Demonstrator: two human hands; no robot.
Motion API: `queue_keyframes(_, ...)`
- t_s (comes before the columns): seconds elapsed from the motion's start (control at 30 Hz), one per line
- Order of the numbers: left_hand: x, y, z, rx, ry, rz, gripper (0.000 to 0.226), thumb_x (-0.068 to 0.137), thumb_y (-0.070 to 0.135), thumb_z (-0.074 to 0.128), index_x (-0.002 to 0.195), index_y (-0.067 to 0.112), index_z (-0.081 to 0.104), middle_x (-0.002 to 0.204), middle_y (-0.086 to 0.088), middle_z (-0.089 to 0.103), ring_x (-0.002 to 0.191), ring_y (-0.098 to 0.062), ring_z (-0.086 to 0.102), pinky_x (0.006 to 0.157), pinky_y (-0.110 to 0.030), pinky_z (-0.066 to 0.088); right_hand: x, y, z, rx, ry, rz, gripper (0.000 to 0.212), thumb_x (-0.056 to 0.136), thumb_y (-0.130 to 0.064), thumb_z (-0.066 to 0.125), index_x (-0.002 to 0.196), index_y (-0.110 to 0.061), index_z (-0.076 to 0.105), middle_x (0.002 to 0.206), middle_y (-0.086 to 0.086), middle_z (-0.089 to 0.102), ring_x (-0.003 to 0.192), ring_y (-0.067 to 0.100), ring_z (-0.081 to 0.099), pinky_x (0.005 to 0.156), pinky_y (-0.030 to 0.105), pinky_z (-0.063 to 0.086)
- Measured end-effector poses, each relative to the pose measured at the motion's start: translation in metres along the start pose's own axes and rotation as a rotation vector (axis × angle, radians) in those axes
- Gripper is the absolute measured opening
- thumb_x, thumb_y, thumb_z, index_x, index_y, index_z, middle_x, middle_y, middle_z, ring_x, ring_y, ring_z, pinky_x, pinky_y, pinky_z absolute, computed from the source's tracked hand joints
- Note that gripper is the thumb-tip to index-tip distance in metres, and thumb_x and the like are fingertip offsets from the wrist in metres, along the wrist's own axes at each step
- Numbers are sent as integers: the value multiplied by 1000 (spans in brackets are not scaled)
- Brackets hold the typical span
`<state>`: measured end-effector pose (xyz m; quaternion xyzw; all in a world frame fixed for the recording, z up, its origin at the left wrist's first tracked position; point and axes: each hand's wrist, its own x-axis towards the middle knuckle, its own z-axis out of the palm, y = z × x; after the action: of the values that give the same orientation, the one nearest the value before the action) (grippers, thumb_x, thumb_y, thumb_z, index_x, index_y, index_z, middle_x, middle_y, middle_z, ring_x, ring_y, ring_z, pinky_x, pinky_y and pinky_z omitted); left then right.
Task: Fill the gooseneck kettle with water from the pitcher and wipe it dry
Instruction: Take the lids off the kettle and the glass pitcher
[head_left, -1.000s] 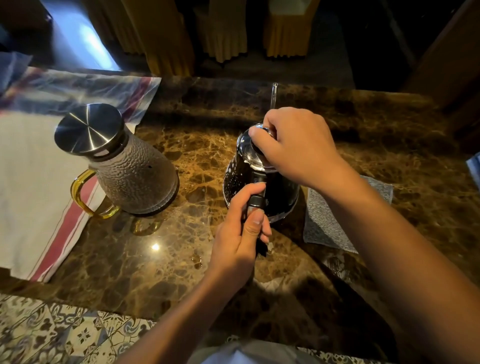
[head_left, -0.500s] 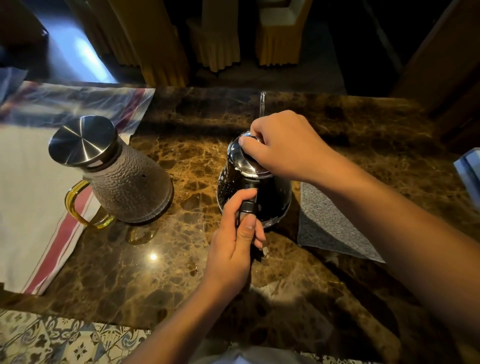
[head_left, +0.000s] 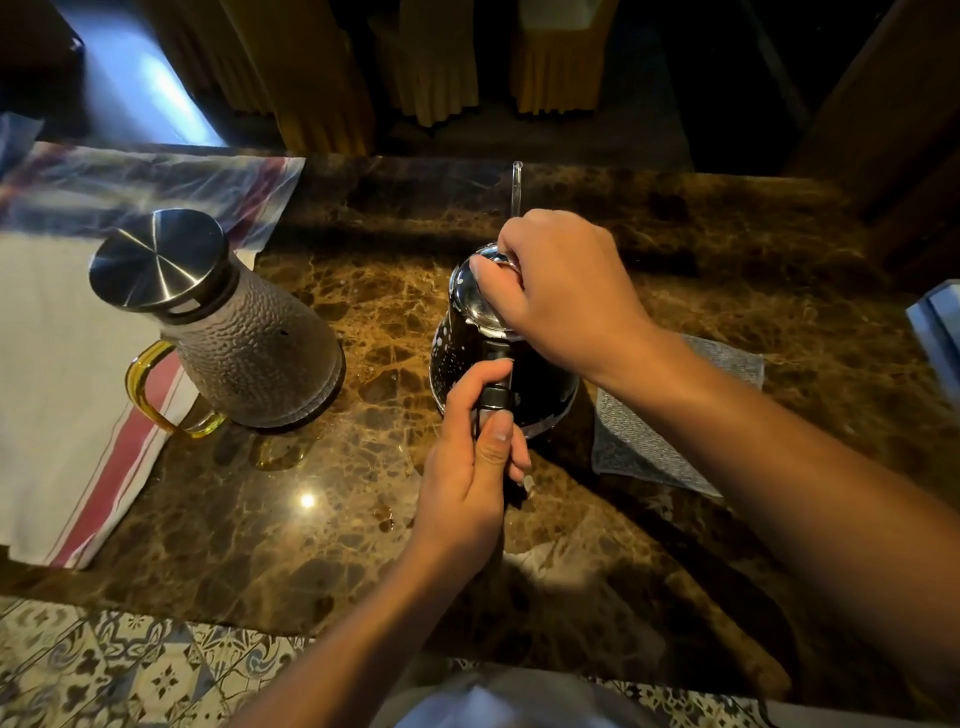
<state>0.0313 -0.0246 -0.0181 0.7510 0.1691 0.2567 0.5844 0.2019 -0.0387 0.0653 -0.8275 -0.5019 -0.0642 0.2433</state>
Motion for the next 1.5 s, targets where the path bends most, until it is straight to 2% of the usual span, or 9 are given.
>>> queue_keyframes(0.13, -1, 0, 1, -12, -20, -20, 36, 102, 49, 36, 135, 62, 38, 76, 2, 61, 69, -14, 59, 71, -54, 55, 3, 4, -2, 30, -18, -22, 39, 99, -37, 54, 66, -19, 46, 61, -9, 38, 60, 13, 39, 54, 19, 22)
queue_keyframes(0.3, -1, 2, 5, -18, -36, -11, 36, 101, 50, 35, 136, 58, 37, 76, 3, 61, 68, -11, 60, 72, -34, 54, 14, 3, -6, 77, -111, 11, 46, 96, -35, 55, 54, -21, 40, 52, -6, 38, 49, 11, 35, 52, 30, 25)
queue_keyframes(0.47, -1, 4, 5, -40, -30, -55, 37, 102, 49, 36, 139, 54, 37, 74, 4, 61, 68, -20, 62, 67, -59, 55, 26, 9, -38, 233, 2, 103, 40, 97, -38, 58, 63, -17, 56, 56, -3, 46, 52, 12, 40, 52, 29, 28)
queue_keyframes(0.7, -1, 2, 3, -94, -39, -54, 37, 104, 45, 40, 140, 53, 41, 78, -5, 63, 71, -30, 64, 69, -64, 54, 6, 12, -37, 275, -8, 109, 44, 101, -43, 58, 68, -13, 58, 63, 0, 54, 59, 19, 52, 61, 38, 41)
queue_keyframes(0.9, 0, -1, -8, 42, 9, 11, 41, 107, 33, 44, 140, 57, 42, 86, 0, 70, 84, -18, 72, 85, -44, 59, -38, 32, -50, 437, -13, 124, 35, 105, -34, 56, 78, -13, 54, 66, -8, 48, 59, 5, 45, 56, 20, 33)
queue_keyframes(1.07, -1, -3, -12, 152, 82, 33, 42, 103, 30, 52, 141, 48, 47, 99, 25, 65, 92, 4, 64, 79, -14, 48, -87, 41, -51, 524, -51, 197, 24, 107, -31, 55, 85, -20, 56, 64, -9, 49, 56, 5, 46, 54, 24, 35)
queue_keyframes(1.2, -1, 0, -17, 132, 48, 7, 43, 104, 32, 53, 144, 45, 47, 108, 13, 69, 104, -8, 70, 88, -31, 58, -123, 46, -48, 563, -118, 240, 23, 103, -33, 59, 88, -16, 60, 69, 4, 58, 59, 8, 51, 56, 27, 39)
queue_keyframes(1.33, -2, 2, -19, 166, 37, 7, 43, 105, 29, 53, 146, 38, 47, 100, 14, 70, 98, -13, 71, 85, -33, 58, -149, 48, -29, 513, -258, 268, 21, 99, -34, 65, 84, -20, 59, 67, -4, 59, 59, 6, 53, 54, 19, 37)
queue_keyframes(1.5, -5, 1, -21, 175, 31, 2, 45, 105, 33, 51, 147, 46, 43, 125, -5, 68, 115, -17, 68, 97, -49, 56, -177, 48, -7, 389, -435, 274, 22, 93, -41, 70, 79, -30, 58, 67, -5, 64, 61, 8, 59, 59, 36, 44)
